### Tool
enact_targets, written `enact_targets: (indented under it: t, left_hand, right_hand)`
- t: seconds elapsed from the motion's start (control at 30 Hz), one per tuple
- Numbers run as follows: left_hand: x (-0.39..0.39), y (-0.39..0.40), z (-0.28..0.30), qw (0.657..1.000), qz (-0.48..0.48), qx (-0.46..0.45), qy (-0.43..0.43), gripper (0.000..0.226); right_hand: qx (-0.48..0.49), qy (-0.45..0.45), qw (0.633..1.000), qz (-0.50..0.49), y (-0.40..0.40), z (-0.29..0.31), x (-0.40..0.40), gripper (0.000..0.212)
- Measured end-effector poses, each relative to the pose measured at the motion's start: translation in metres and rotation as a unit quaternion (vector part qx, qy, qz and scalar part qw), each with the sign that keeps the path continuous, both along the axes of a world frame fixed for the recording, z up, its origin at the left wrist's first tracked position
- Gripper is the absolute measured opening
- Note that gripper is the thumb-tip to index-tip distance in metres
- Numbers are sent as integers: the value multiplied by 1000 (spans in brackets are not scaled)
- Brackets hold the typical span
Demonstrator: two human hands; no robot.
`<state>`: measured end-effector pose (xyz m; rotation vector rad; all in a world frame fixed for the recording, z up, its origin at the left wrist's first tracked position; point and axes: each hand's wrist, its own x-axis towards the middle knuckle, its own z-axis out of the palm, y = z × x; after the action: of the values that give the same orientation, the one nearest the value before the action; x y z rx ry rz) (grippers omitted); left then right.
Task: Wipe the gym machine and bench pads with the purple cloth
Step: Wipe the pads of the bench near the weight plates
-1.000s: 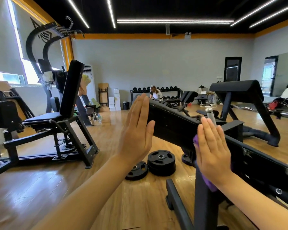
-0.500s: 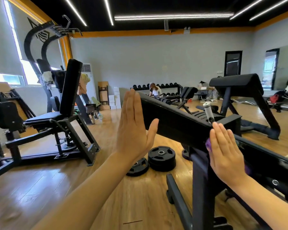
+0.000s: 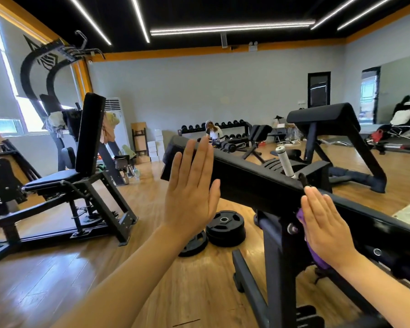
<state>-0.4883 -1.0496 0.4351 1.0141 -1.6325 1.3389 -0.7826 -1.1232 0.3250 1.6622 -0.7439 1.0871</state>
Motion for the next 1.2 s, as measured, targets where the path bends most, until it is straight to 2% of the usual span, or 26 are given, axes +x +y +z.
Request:
enact_targets:
  t: [0.07, 0.2, 0.3, 0.47, 0.6, 0.7, 0.83, 0.9, 0.97, 1.03, 1.1, 1.2]
  left_hand:
    - [-1, -1, 0, 1000, 7, -6, -1, 61]
    - [-6, -1, 1, 1000, 4, -14, 6, 58]
    - [-12, -2, 0, 1000, -4, -19, 19, 56]
    - [-32, -8, -11, 999, -14, 5, -43, 56]
    - [-53, -15, -24, 998, 15, 14, -63, 58]
    - [-57, -20, -26, 998, 28, 6, -50, 58]
    - [-55, -24, -25, 998, 30, -9, -52, 55]
    - [-57, -27, -26, 999, 23, -16, -41, 52]
    - [-62, -28, -27, 999, 14, -18, -26, 50]
    - [-66, -29, -28, 1000, 11, -16, -14, 49]
    - [-69, -30, -29, 1000, 13, -16, -4, 49]
    - [-71, -33, -29, 1000, 5, -18, 12, 46]
  right_hand:
    - [8, -24, 1000, 9, 3, 5, 9, 73]
    - [6, -33, 995, 91, 20, 56, 86, 60]
    - [-18, -27, 995, 94, 22, 70, 112, 54]
    - [0, -26, 999, 23, -1, 5, 18, 65]
    - [36, -58, 997, -33, -10, -25, -20, 87]
    - [51, -103, 993, 15, -2, -5, 12, 70]
    - [31, -86, 988, 121, 8, 44, 68, 55]
    - [17, -47, 992, 117, 6, 44, 59, 51]
    - [5, -21, 996, 89, -2, 19, 23, 50]
    - [12, -23, 999, 44, -12, -15, -25, 59]
    - [26, -31, 999, 1, -18, -38, -55, 78]
    - [46, -65, 997, -3, -17, -37, -41, 82]
